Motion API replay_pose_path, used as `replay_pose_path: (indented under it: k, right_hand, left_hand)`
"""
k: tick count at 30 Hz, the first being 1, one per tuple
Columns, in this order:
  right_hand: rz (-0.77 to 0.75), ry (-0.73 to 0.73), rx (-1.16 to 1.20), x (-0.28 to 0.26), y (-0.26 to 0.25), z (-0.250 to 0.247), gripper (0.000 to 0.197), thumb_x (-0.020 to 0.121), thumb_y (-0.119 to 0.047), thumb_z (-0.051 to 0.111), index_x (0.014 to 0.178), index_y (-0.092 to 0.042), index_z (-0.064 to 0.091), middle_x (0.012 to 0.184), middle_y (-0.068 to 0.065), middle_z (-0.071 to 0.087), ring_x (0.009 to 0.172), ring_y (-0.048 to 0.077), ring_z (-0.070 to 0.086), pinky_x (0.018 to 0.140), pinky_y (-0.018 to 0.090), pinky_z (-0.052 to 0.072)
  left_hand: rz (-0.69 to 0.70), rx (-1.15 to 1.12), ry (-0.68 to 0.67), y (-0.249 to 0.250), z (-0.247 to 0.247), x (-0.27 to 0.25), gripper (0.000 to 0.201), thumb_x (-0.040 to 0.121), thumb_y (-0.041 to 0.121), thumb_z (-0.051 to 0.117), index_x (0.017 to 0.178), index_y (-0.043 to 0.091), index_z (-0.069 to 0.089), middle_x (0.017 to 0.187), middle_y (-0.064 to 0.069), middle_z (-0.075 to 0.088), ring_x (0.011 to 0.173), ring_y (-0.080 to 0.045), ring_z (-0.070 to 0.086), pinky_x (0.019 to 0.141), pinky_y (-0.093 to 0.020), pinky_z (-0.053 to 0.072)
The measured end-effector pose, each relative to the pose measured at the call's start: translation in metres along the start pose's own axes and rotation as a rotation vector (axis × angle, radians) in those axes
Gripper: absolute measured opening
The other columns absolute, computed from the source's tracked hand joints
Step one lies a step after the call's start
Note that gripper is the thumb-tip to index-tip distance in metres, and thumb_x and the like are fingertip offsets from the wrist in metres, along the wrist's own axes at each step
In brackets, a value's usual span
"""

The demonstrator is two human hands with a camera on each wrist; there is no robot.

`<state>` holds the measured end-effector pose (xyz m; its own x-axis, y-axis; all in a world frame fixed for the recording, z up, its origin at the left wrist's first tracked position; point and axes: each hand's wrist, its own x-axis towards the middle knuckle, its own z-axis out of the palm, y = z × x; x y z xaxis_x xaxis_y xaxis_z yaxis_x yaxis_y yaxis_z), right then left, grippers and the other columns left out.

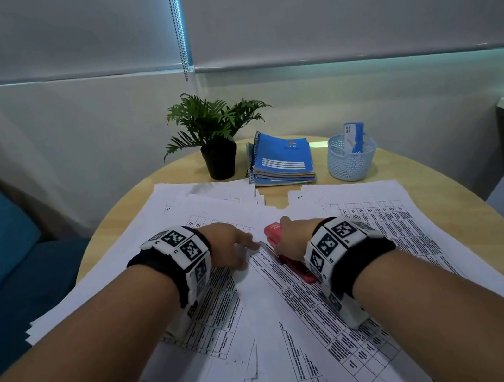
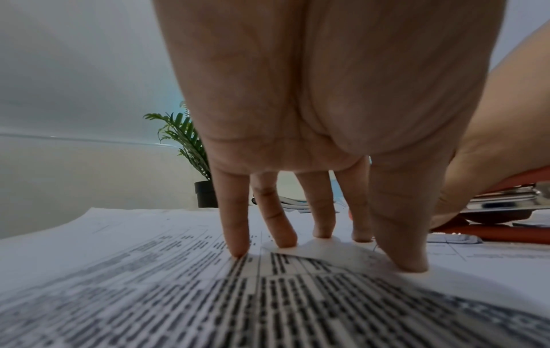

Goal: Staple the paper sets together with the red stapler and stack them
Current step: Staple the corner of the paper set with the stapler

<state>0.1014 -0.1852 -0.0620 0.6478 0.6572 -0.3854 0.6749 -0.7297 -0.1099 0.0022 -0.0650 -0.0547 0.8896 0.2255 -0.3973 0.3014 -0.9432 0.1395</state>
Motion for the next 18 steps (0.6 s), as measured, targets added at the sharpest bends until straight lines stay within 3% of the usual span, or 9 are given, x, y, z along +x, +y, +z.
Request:
replay_pose_path:
  k: [5, 8, 11, 15, 18]
  right_hand:
    - [-0.093, 0.011, -0.086, -0.007, 0.003, -0.007, 0.042, 0.101, -0.030, 0.039, 0.135, -0.005, 0.034, 0.128, 0.013, 0.051, 0.115, 0.028, 0.053, 0.088, 0.034, 0.042]
    - [-0.140, 0.024, -0.155, -0.004, 0.009, -0.008, 0.039, 0.101, -0.033, 0.038, 0.129, -0.007, 0.041, 0.120, 0.012, 0.055, 0.105, 0.027, 0.058, 0.082, 0.032, 0.043]
    - [-0.091, 0.031, -0.139, 0.003, 0.011, -0.007, 0.045, 0.096, -0.043, 0.043, 0.126, -0.011, 0.046, 0.111, 0.008, 0.060, 0.096, 0.024, 0.059, 0.080, 0.032, 0.044]
    - [-0.162, 0.050, -0.238, 0.000, 0.016, -0.011, 0.040, 0.099, -0.044, 0.036, 0.121, -0.012, 0.047, 0.111, 0.008, 0.060, 0.101, 0.027, 0.059, 0.085, 0.035, 0.046]
    - [-0.130, 0.031, -0.221, 0.005, 0.019, -0.012, 0.043, 0.096, -0.051, 0.039, 0.106, -0.013, 0.053, 0.095, 0.005, 0.059, 0.089, 0.024, 0.058, 0.077, 0.033, 0.042]
  left_hand:
    - [-0.005, 0.037, -0.001, 0.004, 0.000, 0.001, 0.051, 0.091, 0.026, 0.057, 0.139, 0.035, 0.043, 0.152, 0.013, 0.029, 0.137, -0.015, 0.033, 0.111, -0.031, 0.023]
    - [-0.013, 0.042, -0.002, 0.004, 0.000, 0.001, 0.049, 0.091, 0.026, 0.055, 0.138, 0.034, 0.044, 0.150, 0.010, 0.033, 0.134, -0.016, 0.037, 0.110, -0.031, 0.027]
    - [-0.025, 0.044, -0.006, 0.004, 0.001, 0.002, 0.048, 0.090, 0.026, 0.054, 0.137, 0.033, 0.045, 0.148, 0.007, 0.038, 0.132, -0.017, 0.039, 0.109, -0.032, 0.030]
    - [-0.027, 0.050, -0.004, 0.003, 0.002, 0.005, 0.049, 0.090, 0.026, 0.055, 0.137, 0.035, 0.045, 0.150, 0.011, 0.032, 0.135, -0.015, 0.035, 0.110, -0.031, 0.028]
    - [-0.017, 0.057, 0.002, 0.003, 0.003, 0.006, 0.048, 0.089, 0.025, 0.054, 0.134, 0.037, 0.046, 0.149, 0.012, 0.035, 0.133, -0.015, 0.038, 0.108, -0.031, 0.031]
